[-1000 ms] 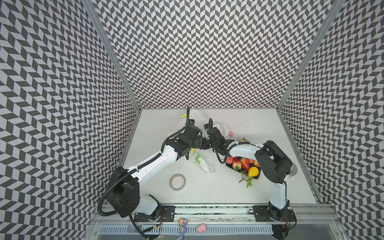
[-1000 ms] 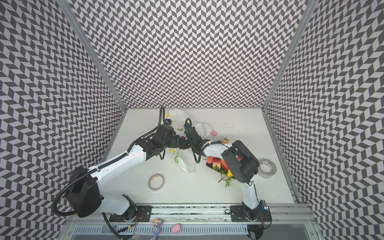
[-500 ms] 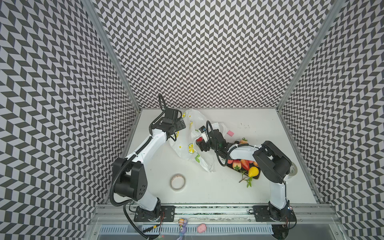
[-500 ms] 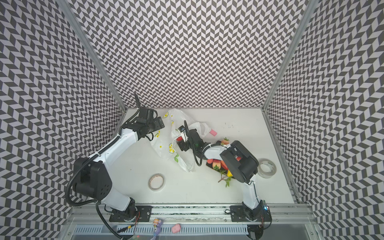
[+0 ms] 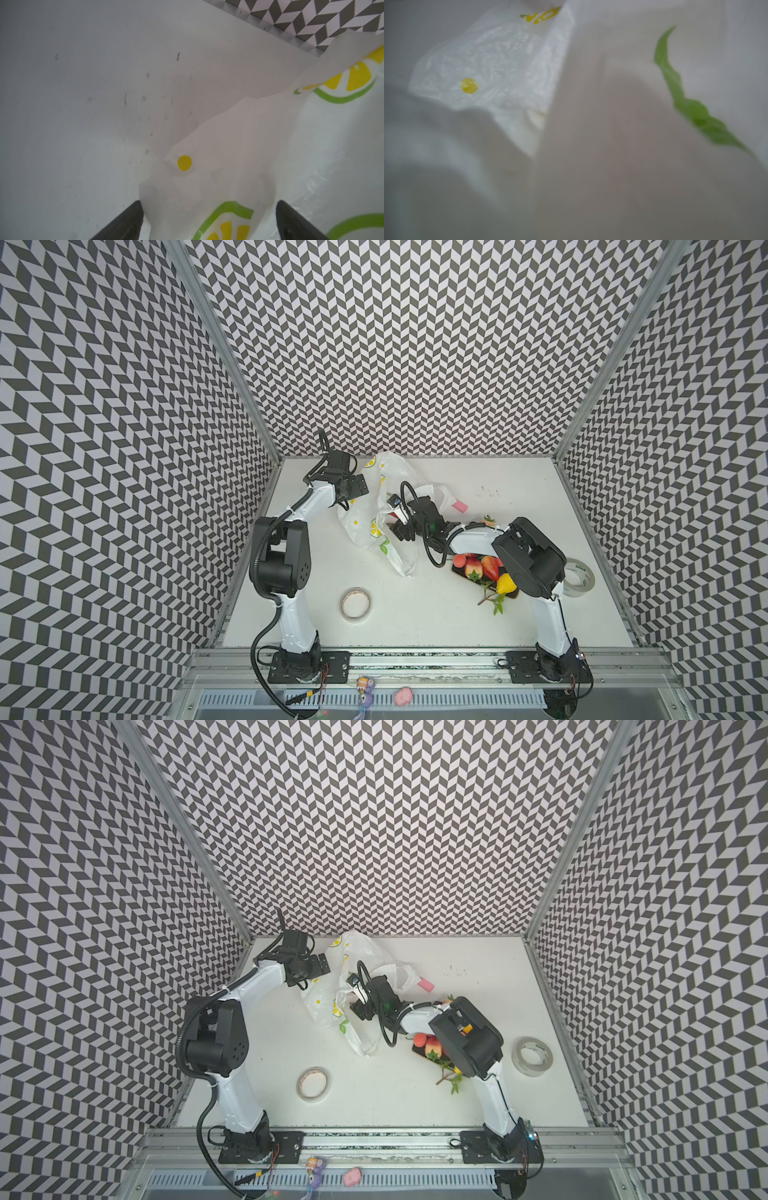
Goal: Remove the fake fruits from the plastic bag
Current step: 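Lift the bag upward with the left gripper while the right gripper searches inside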
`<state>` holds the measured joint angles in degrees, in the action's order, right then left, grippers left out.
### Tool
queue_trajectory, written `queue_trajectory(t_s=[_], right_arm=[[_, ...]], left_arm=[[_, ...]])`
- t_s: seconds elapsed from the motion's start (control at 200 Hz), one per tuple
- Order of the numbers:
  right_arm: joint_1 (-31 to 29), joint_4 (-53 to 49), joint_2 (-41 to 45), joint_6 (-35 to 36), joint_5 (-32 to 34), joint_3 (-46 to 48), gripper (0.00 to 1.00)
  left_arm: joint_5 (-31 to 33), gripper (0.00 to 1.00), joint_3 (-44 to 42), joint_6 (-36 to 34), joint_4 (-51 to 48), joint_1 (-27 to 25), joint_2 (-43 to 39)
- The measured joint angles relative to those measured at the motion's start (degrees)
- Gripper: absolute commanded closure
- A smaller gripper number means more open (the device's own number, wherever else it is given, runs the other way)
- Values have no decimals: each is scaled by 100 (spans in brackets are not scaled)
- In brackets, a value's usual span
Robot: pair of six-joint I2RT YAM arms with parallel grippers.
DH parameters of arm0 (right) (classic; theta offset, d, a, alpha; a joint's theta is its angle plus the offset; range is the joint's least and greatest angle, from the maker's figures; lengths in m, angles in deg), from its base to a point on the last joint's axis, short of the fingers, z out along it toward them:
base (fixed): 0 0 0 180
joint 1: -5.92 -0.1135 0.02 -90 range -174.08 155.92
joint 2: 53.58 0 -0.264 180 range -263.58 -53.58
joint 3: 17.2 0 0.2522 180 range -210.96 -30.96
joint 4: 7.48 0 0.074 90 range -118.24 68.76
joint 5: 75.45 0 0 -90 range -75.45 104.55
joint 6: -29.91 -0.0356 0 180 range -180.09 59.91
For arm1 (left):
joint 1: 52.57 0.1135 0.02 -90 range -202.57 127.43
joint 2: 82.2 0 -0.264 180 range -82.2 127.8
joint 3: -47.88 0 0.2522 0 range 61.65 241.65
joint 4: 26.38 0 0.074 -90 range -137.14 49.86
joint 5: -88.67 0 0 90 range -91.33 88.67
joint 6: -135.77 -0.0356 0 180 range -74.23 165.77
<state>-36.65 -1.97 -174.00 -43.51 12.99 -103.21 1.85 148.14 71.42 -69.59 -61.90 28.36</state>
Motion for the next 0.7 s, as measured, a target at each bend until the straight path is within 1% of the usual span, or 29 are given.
queue_trajectory(t_s=[0.13,0.205,0.26,0.32,0.335,0.355,0.401,0.466,0.531,0.701], right_arm=[[0,-68,-15,50,0,-42,23],[0,-114,-37,59,2,-66,23],[0,-155,-42,57,4,-66,24],[15,-177,-42,31,4,-63,25],[24,-177,-42,28,4,-61,25],[39,-175,-42,-2,4,-55,26],[52,-175,-35,-50,0,-22,26],[79,-197,-17,-133,-15,61,27],[107,-273,31,-227,-24,177,27],[192,-452,428,-490,-24,647,29]], left_arm=[[-271,1,247,-293,39,-17,387],[-378,7,332,-457,42,-57,577],[-424,17,337,-586,31,-109,664],[-455,33,330,-732,13,-175,715],[-461,37,321,-664,17,-197,719],[-468,43,310,-772,22,-212,719],[-494,56,264,-750,42,-243,708],[-507,81,173,-817,122,-286,691],[-516,100,31,-872,234,-308,625],[-389,100,-262,-1047,479,-343,184]])
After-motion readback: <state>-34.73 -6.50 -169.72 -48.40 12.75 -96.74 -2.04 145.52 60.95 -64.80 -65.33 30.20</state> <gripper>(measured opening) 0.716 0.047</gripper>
